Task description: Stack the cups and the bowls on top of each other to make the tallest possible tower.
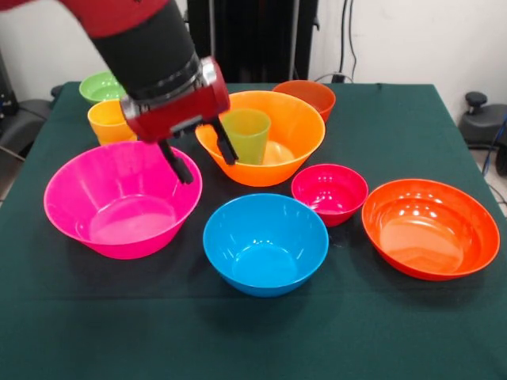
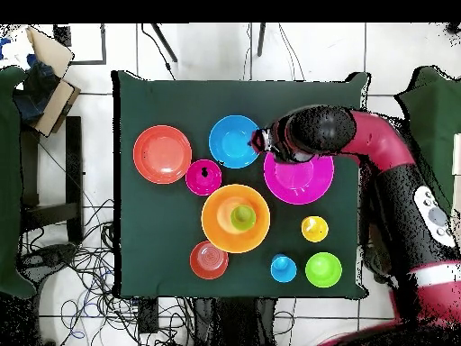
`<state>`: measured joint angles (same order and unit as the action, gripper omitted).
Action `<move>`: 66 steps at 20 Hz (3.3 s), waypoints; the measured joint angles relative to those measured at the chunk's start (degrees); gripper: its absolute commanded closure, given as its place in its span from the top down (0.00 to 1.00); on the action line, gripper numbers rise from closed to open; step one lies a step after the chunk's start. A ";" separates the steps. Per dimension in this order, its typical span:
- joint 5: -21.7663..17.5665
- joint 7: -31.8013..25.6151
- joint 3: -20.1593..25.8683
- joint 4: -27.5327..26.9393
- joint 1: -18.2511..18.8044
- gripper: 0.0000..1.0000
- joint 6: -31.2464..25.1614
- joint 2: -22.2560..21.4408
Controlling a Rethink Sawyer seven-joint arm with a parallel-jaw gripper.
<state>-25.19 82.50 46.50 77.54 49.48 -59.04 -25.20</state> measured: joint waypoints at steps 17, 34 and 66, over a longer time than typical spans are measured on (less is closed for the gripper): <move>-0.02 0.00 0.03 -19.27 -5.47 1.00 -5.74 15.64; 0.58 0.00 0.03 -16.29 0.31 1.00 -5.74 11.29; 0.63 0.00 0.70 -0.82 2.65 1.00 0.08 5.76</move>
<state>-24.56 82.50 47.20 76.72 52.13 -58.96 -19.45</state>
